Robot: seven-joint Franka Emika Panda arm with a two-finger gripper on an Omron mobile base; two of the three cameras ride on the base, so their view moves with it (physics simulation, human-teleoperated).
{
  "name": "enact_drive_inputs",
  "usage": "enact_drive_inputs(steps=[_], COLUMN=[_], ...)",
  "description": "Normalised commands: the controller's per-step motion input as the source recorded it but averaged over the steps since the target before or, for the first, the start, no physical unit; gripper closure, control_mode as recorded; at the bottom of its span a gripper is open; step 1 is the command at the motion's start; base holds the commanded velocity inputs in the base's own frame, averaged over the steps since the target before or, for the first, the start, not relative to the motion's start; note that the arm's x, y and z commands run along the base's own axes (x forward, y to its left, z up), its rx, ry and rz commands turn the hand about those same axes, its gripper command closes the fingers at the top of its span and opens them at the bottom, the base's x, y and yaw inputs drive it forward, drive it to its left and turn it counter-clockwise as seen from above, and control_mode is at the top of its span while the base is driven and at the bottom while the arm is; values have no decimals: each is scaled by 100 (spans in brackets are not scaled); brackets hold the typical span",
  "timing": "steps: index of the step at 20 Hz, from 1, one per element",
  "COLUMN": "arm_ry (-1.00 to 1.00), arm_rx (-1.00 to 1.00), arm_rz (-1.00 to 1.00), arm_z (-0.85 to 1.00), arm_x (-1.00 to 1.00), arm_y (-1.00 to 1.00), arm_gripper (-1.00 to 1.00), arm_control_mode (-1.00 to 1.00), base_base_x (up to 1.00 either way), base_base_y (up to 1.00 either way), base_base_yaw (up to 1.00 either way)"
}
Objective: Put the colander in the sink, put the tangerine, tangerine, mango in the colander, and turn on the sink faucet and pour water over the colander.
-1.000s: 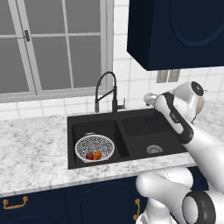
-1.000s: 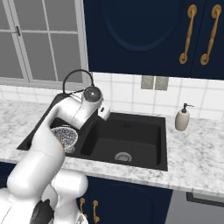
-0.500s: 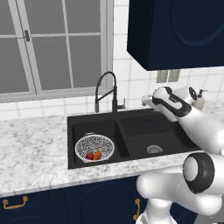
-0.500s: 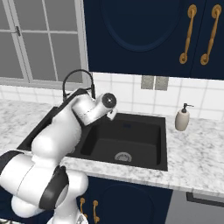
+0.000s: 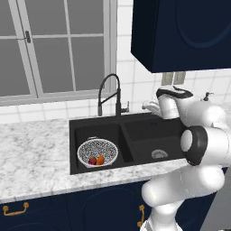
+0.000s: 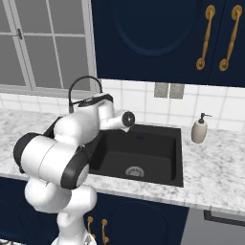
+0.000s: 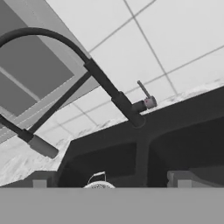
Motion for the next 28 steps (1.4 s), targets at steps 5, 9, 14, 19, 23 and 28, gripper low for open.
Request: enact_drive_inputs(steps=[5,9,14,19,23,28], arm_ry=[0,1,3,3,1,0], arm_rx=[3,3,3,3,3,3], arm_rz=[0,0,0,2,4,6], arm_z=[-15,-6,-13,-18,-12,-10], arm_x=[70,64,55,48,36,18], arm_y=[0,0,0,2,3,10], arm_gripper=[-100,-100,-100,-100,-100,-100], arm_control_mode=[-100,-100,-100,-100,-100,-100], base_base_x=[0,0,0,0,0,0], base_base_y=[0,0,0,0,0,0], base_base_yaw=[0,0,0,0,0,0])
